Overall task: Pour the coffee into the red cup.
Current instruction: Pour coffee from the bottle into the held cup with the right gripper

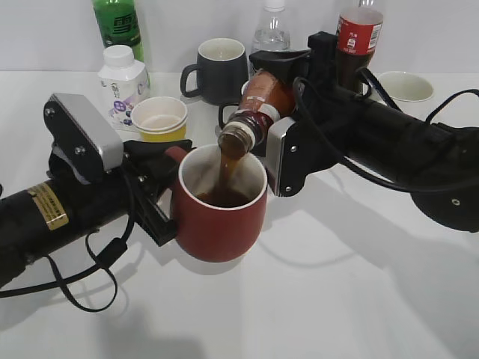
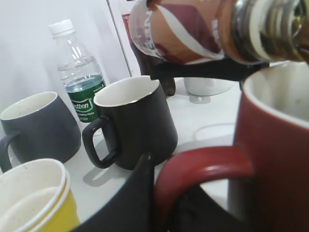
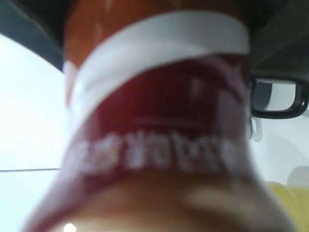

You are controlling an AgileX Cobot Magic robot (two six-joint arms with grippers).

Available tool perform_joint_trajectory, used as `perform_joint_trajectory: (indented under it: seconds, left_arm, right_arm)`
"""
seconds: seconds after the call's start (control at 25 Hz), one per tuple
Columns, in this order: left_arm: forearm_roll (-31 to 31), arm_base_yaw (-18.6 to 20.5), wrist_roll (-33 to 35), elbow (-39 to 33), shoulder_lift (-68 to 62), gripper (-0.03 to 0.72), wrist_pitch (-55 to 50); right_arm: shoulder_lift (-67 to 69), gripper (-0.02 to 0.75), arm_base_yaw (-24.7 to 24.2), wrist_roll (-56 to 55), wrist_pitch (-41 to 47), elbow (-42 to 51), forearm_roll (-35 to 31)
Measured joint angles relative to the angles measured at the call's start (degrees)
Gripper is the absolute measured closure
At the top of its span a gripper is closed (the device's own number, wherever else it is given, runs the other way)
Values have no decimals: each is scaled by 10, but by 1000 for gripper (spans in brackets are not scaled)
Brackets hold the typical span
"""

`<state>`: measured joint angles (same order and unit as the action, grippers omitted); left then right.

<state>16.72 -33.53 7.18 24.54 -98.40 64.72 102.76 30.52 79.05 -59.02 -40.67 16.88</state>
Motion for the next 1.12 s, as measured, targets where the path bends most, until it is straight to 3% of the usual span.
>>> perform_joint_trajectory:
  seconds: [1.12]
  left_arm:
    - [0, 0, 0, 0, 0, 640, -4]
  right_arm:
    - [0, 236, 0, 28, -22, 0, 0]
